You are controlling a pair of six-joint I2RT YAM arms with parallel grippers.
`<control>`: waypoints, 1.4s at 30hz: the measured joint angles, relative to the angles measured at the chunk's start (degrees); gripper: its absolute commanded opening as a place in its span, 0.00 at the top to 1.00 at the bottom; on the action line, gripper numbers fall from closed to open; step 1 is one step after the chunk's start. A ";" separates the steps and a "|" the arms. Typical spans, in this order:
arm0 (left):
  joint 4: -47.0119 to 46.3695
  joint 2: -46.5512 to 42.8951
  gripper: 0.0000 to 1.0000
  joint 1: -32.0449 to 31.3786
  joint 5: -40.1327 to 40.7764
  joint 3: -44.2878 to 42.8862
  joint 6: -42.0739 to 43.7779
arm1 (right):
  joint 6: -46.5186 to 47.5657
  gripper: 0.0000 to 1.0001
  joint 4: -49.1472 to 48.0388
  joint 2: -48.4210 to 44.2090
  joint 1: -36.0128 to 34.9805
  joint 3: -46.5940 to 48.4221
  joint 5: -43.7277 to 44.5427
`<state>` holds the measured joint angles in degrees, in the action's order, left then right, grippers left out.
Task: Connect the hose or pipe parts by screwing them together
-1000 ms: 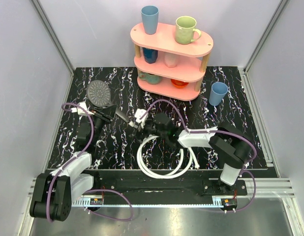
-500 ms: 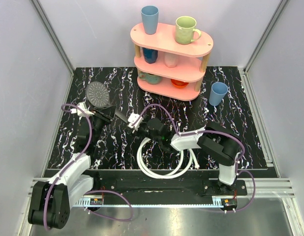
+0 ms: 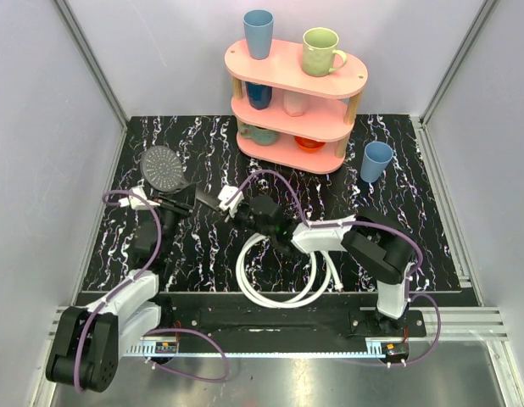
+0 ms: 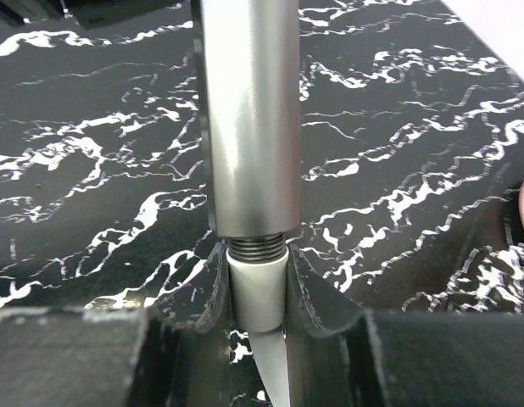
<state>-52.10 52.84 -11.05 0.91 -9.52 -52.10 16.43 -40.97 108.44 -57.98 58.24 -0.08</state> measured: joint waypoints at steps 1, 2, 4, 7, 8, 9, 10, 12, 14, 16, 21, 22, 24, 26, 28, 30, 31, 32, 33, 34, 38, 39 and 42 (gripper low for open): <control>-1.90 0.61 1.00 -0.02 0.13 0.87 0.02 | -0.83 1.00 0.83 0.00 0.52 0.31 -1.64; -4.09 1.20 1.00 -0.02 0.17 1.75 0.04 | -1.88 1.00 1.55 0.00 1.55 0.48 -4.39; -8.59 2.69 1.00 -0.07 -0.44 3.37 0.57 | -3.74 1.00 3.50 -0.02 3.54 1.11 -10.75; -13.99 5.05 1.00 -0.13 -2.95 3.89 2.12 | -6.88 1.00 6.27 -0.02 7.34 2.71 -21.97; -16.11 6.08 1.00 -0.15 -3.96 3.89 2.45 | -8.28 1.00 7.06 -0.02 8.81 3.43 -26.32; -18.34 7.21 1.00 -0.15 -5.01 3.87 2.47 | -9.70 1.00 7.85 -0.02 10.25 4.13 -30.45; -20.37 8.66 1.00 -0.20 -6.10 3.82 2.34 | -11.04 1.00 8.52 0.02 11.54 4.76 -34.29; -23.41 11.23 1.00 -0.26 -8.48 3.04 1.81 | -13.75 1.00 10.29 0.59 13.79 6.23 -41.09; -24.30 13.35 1.00 -0.26 -10.47 1.25 2.03 | -17.05 1.00 11.74 2.49 15.96 8.96 -48.00; -24.68 14.60 1.00 -0.26 -12.20 -0.59 2.91 | -20.26 1.00 12.17 4.79 17.88 12.09 -54.53; -25.92 14.88 1.00 -0.26 -15.72 -2.95 4.39 | -27.19 1.00 11.54 8.66 20.02 17.70 -66.77; -26.05 15.02 1.00 -0.26 -16.48 -3.41 4.63 | -28.74 1.00 10.75 9.49 20.28 18.71 -68.83; -26.45 16.11 1.00 -0.26 -18.71 -4.94 4.74 | -31.32 1.00 9.38 10.51 20.70 19.69 -71.93; -26.95 17.90 1.00 -0.26 -20.94 -6.78 4.61 | -33.29 0.97 8.57 11.02 21.18 20.24 -73.85; -27.04 18.82 1.00 -0.26 -21.88 -7.69 4.52 | -34.58 0.74 7.78 11.21 21.64 20.31 -74.69; -26.93 18.49 1.00 -0.26 -21.53 -7.45 4.61 | -34.84 0.63 7.78 11.21 21.81 20.31 -74.75; -26.77 17.84 1.00 -0.26 -21.22 -7.10 5.05 | -34.67 0.49 7.87 11.21 21.81 20.31 -74.53; -26.67 17.11 1.00 -0.31 -20.92 -6.75 5.66 | -34.23 0.45 8.50 11.19 21.81 20.28 -74.14; -25.81 15.96 1.00 -0.55 -21.07 -6.29 6.82 | -34.05 0.40 9.79 10.80 21.79 20.28 -72.37; -24.59 14.78 1.00 -1.01 -20.92 -5.77 7.78 | -33.11 0.34 10.84 10.16 21.75 20.22 -70.77; -17.86 8.57 1.00 -2.21 -17.75 -5.20 9.75 | -30.67 0.16 12.17 5.25 21.77 15.54 -62.10; -15.28 6.97 1.00 -2.40 -16.55 -5.20 10.14 | -30.34 0.13 12.20 3.98 21.77 14.32 -60.50; -6.69 2.89 1.00 -2.73 -12.50 -5.22 10.71 | -29.16 0.09 11.30 -0.59 21.77 9.42 -54.27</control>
<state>-58.78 55.72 -13.78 -11.60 -14.74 -41.39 -12.73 -29.67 107.85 -36.21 67.66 -54.35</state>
